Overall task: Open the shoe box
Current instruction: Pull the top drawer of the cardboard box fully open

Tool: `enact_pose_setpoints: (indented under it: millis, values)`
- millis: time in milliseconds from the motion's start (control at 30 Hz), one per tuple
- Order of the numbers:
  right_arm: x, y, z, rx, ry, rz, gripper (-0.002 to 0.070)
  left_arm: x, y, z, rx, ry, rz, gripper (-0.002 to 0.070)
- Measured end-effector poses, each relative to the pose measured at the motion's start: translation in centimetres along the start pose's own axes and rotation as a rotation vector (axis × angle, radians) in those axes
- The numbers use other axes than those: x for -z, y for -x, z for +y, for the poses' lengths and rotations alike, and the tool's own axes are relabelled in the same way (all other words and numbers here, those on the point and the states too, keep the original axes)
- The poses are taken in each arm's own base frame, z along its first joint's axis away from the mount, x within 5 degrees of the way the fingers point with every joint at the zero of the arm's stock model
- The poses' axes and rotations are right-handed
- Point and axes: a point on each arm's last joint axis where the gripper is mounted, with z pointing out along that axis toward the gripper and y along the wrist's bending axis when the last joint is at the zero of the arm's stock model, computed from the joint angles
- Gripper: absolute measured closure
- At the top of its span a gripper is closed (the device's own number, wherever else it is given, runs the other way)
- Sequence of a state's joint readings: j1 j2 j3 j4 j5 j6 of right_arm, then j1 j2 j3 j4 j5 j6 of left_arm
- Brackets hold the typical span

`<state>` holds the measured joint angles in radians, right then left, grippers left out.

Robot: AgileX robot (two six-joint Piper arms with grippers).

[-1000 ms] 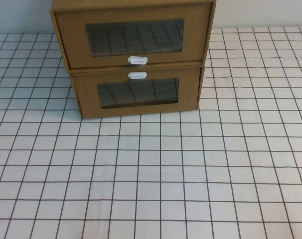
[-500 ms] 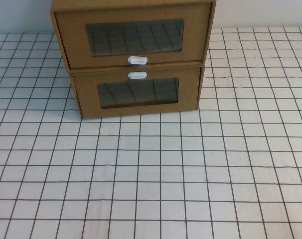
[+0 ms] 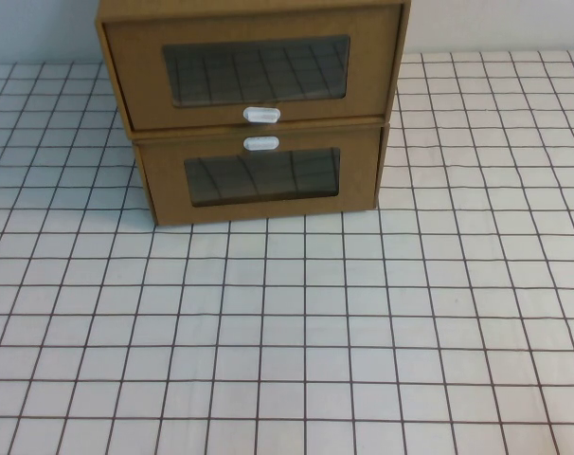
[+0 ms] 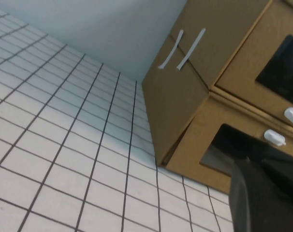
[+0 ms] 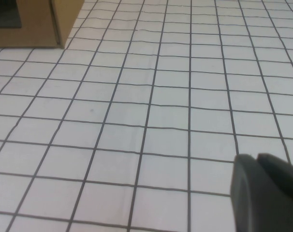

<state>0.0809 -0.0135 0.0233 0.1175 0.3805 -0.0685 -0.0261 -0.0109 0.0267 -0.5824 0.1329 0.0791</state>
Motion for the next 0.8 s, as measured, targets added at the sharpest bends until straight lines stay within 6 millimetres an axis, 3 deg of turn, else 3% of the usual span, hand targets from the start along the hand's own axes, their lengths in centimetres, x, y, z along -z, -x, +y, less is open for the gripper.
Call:
enact_pose_setpoints:
  millis: [300, 500, 667, 800]
  values:
    - [0.0, 0.0, 0.0, 0.0, 0.0, 0.0, 0.0689, 0.2, 1.0, -0.8, 0.032, -0.027, 0.011, 0.0677]
    - [0.0, 0.0, 0.0, 0.0, 0.0, 0.0, 0.0689, -0.5, 6.4, -4.8, -0.132, -0.042, 0.239, 0.0677]
    - [0.0, 0.0, 0.0, 0.0, 0.0, 0.0, 0.0689, -4.5, 11.2, -7.8, -0.32, -0.059, 0.485, 0.0677]
    - [0.0, 0.0, 0.0, 0.0, 0.0, 0.0, 0.0689, -8.5, 14.6, -10.1, -0.414, -0.152, 0.549, 0.0677]
